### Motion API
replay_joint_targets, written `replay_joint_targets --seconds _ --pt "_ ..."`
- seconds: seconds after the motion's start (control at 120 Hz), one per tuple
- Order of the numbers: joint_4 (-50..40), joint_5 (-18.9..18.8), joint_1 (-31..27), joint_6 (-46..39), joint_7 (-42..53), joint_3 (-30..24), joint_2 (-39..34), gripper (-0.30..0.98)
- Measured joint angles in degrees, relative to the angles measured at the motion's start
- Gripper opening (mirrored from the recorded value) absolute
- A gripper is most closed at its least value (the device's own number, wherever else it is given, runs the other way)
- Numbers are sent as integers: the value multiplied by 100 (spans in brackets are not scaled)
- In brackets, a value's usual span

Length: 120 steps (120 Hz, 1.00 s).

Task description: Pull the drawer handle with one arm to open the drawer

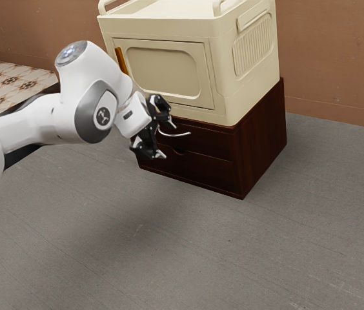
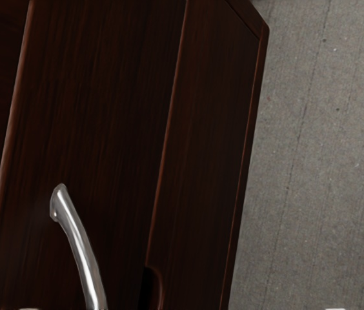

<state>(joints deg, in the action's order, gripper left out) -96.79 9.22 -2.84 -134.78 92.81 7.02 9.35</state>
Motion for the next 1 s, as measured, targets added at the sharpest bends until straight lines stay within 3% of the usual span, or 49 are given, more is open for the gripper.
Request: replay_joint_targets --seconds 1.0 --pt "-199 -69 -22 -128 184 49 27 54"
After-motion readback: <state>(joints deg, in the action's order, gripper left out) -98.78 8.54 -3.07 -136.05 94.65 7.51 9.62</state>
